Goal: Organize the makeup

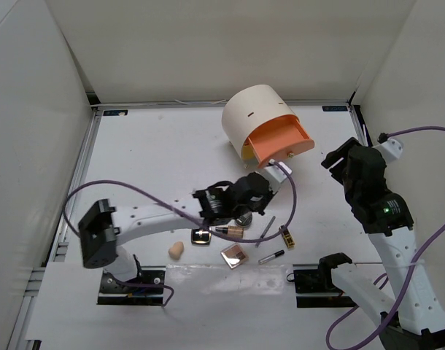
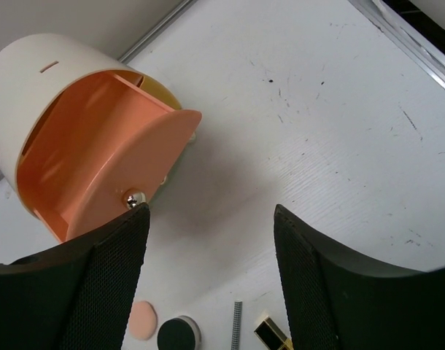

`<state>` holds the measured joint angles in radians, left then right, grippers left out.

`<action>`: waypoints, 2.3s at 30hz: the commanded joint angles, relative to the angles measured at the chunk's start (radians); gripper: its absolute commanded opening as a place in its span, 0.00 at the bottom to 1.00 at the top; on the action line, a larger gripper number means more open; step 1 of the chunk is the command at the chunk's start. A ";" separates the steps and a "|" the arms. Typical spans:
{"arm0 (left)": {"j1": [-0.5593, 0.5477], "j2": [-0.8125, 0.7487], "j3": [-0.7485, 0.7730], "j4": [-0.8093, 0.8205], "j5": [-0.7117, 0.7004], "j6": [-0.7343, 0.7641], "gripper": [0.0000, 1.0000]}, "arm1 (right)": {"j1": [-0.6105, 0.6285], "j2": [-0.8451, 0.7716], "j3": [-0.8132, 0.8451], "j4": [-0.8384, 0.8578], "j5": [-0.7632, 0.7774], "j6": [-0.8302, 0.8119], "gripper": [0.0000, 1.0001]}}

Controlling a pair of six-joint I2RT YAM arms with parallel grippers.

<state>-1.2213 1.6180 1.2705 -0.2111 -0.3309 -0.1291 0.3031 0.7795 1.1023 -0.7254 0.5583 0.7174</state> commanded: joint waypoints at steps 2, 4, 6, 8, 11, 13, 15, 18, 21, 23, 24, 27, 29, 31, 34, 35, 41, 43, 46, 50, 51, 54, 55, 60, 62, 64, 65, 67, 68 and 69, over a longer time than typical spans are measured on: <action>-0.001 -0.179 0.001 -0.096 -0.057 -0.006 0.10 | -0.002 0.021 0.008 0.023 0.055 -0.030 0.72; 0.025 -0.198 0.032 -0.065 -0.086 0.075 0.10 | -0.004 0.037 0.007 0.026 0.049 -0.036 0.76; 0.110 -0.146 0.119 -0.025 -0.064 0.123 0.09 | -0.002 0.043 -0.004 0.026 0.046 -0.042 0.90; 0.167 -0.060 0.209 -0.004 0.002 0.196 0.09 | -0.002 0.043 -0.025 0.032 0.031 -0.045 0.96; 0.242 0.073 0.395 -0.010 0.125 0.267 0.10 | -0.002 0.030 -0.047 0.053 0.012 -0.061 0.99; 0.281 0.140 0.538 -0.040 0.193 0.289 0.10 | -0.002 0.027 -0.053 0.050 0.018 -0.055 0.99; 0.311 0.250 0.683 -0.114 0.245 0.295 0.10 | -0.002 0.029 -0.059 0.050 0.037 -0.050 0.99; 0.321 0.367 0.808 -0.169 0.289 0.307 0.10 | -0.002 0.027 -0.059 0.021 0.061 -0.038 0.99; 0.319 0.431 0.857 -0.175 0.308 0.313 0.09 | -0.002 0.024 -0.055 0.001 0.095 -0.030 0.99; 0.321 0.456 0.872 -0.175 0.305 0.304 0.28 | -0.002 0.021 -0.056 -0.011 0.086 -0.030 0.99; 0.322 0.462 0.880 -0.178 0.297 0.301 0.37 | -0.002 0.024 -0.053 -0.008 0.077 -0.030 0.99; 0.322 0.467 0.883 -0.188 0.303 0.295 0.65 | -0.002 0.018 -0.061 -0.005 0.025 -0.036 0.99; 0.322 0.456 0.883 -0.182 0.303 0.289 0.69 | 0.005 0.024 -0.064 -0.017 -0.036 -0.039 0.99; 0.324 0.425 0.883 -0.169 0.294 0.299 0.73 | 0.004 0.033 -0.059 -0.029 -0.122 -0.058 0.98; 0.324 0.379 0.895 -0.157 0.283 0.301 0.94 | 0.010 0.049 -0.062 -0.072 -0.281 -0.061 0.95; 0.324 0.364 0.895 -0.157 0.259 0.301 0.94 | 0.014 0.049 -0.067 -0.072 -0.328 -0.061 0.92; 0.325 0.177 0.749 -0.180 0.065 0.261 0.98 | 0.086 0.030 -0.160 -0.042 -0.603 -0.073 0.87; 0.325 0.058 0.634 -0.176 0.000 0.215 0.98 | 0.160 0.036 -0.214 -0.023 -0.583 -0.024 0.86; 0.325 -0.142 0.335 -0.136 -0.105 0.041 0.98 | 0.284 0.067 -0.287 0.047 -0.491 0.049 0.84; 0.325 -0.396 0.043 -0.149 -0.151 -0.134 0.98 | 0.543 0.191 -0.283 0.063 -0.246 0.161 0.83; 0.325 -0.427 -0.020 -0.196 -0.149 -0.162 0.98 | 0.574 0.214 -0.276 0.051 -0.197 0.181 0.83; 0.321 -0.532 -0.110 -0.285 -0.149 -0.279 0.98 | 0.648 0.319 -0.280 0.044 -0.056 0.295 0.81; 0.315 -0.571 -0.134 -0.310 -0.148 -0.306 0.98 | 0.653 0.364 -0.285 0.035 -0.037 0.368 0.74; 0.286 -0.664 -0.224 -0.460 -0.138 -0.452 0.98 | 0.676 0.444 -0.326 0.053 -0.012 0.504 0.58; 0.286 -0.688 -0.252 -0.500 -0.142 -0.481 0.98 | 0.685 0.475 -0.338 0.087 -0.024 0.522 0.57; 0.286 -0.710 -0.270 -0.537 -0.145 -0.510 0.98 | 0.688 0.518 -0.338 0.090 -0.043 0.533 0.57; 0.283 -0.722 -0.273 -0.550 -0.146 -0.518 0.98 | 0.691 0.533 -0.337 0.081 -0.043 0.545 0.58; 0.286 -0.728 -0.270 -0.568 -0.149 -0.523 0.98 | 0.688 0.573 -0.331 0.069 -0.037 0.553 0.58; 0.283 -0.728 -0.270 -0.571 -0.155 -0.521 0.98 | 0.691 0.583 -0.334 0.061 -0.034 0.565 0.57; 0.282 -0.727 -0.264 -0.574 -0.161 -0.521 0.98 | 0.691 0.589 -0.343 0.069 -0.037 0.568 0.54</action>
<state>-0.9337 0.9089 0.9989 -0.7414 -0.4648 -0.6106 0.9859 1.3495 0.7689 -0.6571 0.4770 1.2148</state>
